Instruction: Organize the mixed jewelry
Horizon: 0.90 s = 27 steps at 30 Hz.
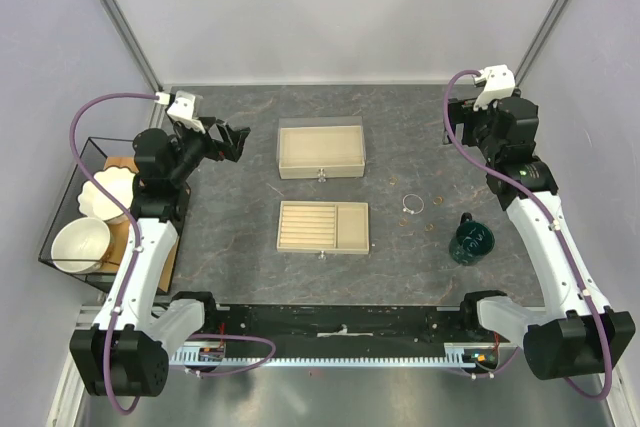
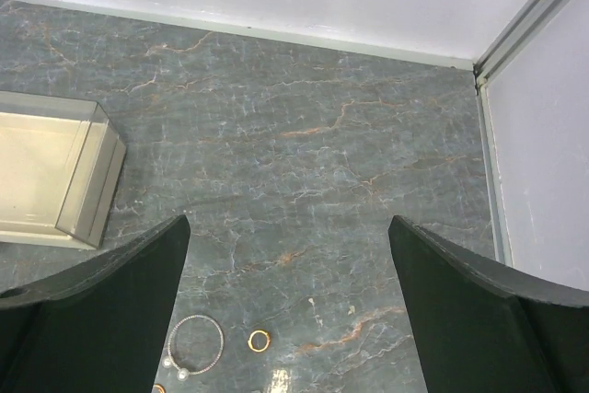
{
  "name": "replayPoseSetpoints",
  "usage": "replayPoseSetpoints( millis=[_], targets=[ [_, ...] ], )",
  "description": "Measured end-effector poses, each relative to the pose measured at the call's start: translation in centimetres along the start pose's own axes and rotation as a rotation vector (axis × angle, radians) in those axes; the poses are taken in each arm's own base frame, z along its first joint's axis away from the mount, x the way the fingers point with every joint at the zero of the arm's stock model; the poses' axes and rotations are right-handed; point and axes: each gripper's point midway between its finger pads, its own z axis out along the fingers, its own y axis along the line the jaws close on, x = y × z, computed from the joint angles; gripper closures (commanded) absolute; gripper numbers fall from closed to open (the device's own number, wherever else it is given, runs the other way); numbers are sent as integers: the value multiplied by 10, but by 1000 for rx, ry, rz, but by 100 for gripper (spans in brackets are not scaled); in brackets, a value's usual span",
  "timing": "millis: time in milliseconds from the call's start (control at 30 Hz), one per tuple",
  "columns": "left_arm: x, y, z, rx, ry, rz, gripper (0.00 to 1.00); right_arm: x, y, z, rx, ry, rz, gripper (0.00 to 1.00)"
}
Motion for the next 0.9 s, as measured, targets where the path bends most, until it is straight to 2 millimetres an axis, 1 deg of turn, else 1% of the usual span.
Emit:
replayPoseSetpoints(
  millis=[333, 467, 533, 633, 700, 767, 900],
  targets=[
    [-4, -2, -3, 3, -12, 6, 1, 4, 2, 0, -13, 14, -6, 2],
    [-3, -5, -4, 17, -6, 4, 1, 10, 3, 5, -18, 37, -9, 2],
    [-1, -7, -5, 25, 3, 2, 1, 18, 4, 9, -20, 62, -11, 2],
    [3, -10, -6, 36, 16, 1, 1, 37, 5, 19, -23, 118, -22, 4],
    [8, -12, -7, 49, 30, -4, 1, 56, 6, 27, -22, 172, -36, 7],
    [13, -14, -7, 58, 40, -7, 1, 84, 7, 35, -23, 252, -56, 9],
    [23, -18, -8, 72, 67, -10, 1, 138, 9, 46, -33, 410, -100, 11]
  ],
)
